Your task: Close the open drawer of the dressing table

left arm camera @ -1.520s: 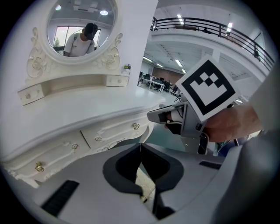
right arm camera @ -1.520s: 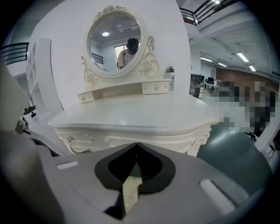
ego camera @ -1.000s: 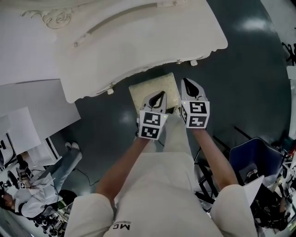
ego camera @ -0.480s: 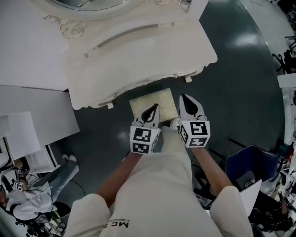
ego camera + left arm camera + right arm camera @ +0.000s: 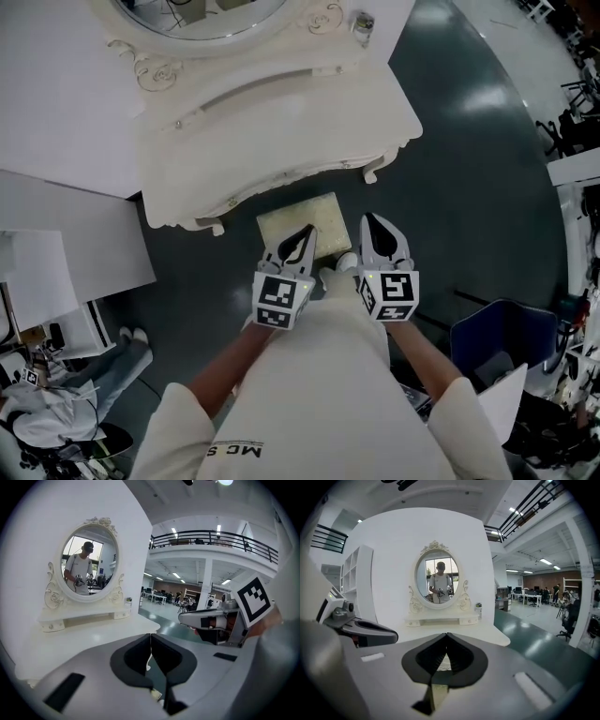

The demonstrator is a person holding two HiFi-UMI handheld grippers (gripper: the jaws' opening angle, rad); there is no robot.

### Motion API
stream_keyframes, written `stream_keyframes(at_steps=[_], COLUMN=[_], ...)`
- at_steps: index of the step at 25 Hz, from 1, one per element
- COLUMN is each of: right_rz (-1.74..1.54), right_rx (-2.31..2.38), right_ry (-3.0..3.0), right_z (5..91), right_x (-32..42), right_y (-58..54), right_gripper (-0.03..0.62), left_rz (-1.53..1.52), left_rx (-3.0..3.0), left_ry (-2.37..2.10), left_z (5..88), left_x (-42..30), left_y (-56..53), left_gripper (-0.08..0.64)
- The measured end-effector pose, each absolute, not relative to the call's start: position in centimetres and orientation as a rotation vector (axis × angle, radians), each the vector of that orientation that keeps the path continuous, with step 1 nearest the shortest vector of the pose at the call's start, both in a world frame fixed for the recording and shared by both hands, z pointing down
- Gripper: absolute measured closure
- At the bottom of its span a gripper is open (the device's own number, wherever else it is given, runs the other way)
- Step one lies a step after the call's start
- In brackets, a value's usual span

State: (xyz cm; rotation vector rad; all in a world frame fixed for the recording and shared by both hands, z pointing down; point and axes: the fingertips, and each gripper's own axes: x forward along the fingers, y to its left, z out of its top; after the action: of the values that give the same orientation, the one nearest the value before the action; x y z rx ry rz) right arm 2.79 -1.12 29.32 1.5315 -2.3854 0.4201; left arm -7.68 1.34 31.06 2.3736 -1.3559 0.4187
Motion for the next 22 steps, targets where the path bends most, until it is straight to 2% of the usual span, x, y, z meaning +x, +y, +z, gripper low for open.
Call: stream_keyframes(at_steps=[22], right_rz=[0.424], right_rx=[1.522], right_ry=[-2.394], right_z=[28.6], right_x=[1.9], right_y=[5.0], right_gripper=[0.591], left_rz=[0.388], left_rx=[2.447], left_ry=[-1.336], left_z=[28.6], left_x=[-7.7], left_y=[4.2], left_gripper=[0.551])
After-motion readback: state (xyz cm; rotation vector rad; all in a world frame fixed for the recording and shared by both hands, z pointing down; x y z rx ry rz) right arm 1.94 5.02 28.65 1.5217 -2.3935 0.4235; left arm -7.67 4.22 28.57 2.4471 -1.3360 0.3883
